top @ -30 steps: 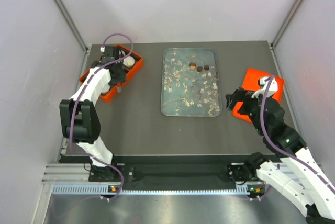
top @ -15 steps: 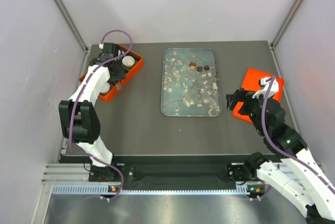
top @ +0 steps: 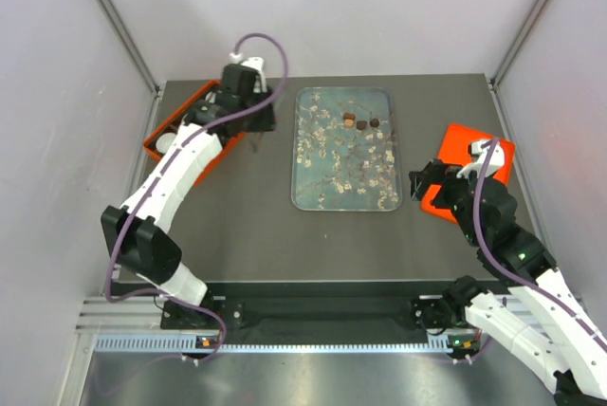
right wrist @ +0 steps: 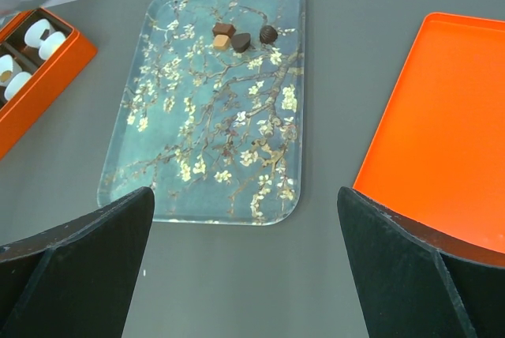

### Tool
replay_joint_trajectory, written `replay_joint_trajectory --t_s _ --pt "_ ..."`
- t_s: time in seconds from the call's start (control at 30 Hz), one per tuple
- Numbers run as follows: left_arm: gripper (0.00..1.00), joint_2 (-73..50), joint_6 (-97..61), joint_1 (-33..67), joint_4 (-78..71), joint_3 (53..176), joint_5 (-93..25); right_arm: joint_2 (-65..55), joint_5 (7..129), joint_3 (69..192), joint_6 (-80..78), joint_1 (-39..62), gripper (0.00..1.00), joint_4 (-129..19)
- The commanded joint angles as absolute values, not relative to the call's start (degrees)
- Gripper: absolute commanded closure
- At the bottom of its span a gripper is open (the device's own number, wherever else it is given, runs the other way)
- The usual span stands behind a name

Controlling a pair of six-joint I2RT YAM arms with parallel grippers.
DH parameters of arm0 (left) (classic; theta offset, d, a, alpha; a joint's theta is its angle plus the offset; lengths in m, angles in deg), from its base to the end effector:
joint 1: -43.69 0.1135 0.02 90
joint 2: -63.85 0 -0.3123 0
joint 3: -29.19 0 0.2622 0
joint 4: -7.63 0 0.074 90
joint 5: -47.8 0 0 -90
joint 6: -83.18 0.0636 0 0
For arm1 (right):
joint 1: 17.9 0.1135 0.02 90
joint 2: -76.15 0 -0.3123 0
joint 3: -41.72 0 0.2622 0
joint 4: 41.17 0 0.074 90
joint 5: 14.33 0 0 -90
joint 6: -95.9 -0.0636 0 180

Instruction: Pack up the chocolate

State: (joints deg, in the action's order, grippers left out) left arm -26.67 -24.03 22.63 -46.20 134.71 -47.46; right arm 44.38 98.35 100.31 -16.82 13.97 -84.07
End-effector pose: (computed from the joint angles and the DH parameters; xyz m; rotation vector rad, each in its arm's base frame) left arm 0.3596 -0.1322 0.4075 0.0262 2.2576 -0.2563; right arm 0.1114 0.0404 0.3595 0.1285 1.8354 0.3035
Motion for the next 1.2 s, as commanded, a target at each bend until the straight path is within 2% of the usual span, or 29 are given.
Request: replay_joint_trajectory --t_s 0.0,0.23,0.47,1.17 --pt "0.52 -27.6 -22.6 16.8 -40.8 136.4 -45.9 44.2 98.9 101.4 -17.0 14.7 0.00 -82.5" --pt "0.52 -35.3 -21.8 10.6 -31.7 138.0 -43.3 44.7 100.5 100.9 -15.9 14.7 0.00 -81.9" --pt "0.52 -46.4 -20.0 4.0 -30.4 142.8 -43.8 44.7 101.4 100.1 -14.2 14.7 0.00 -81.4" --pt "0.52 -62.4 -18.6 2.6 -29.5 151.5 -49.3 43.5 102.5 99.2 -13.2 14.7 0.00 -79.8"
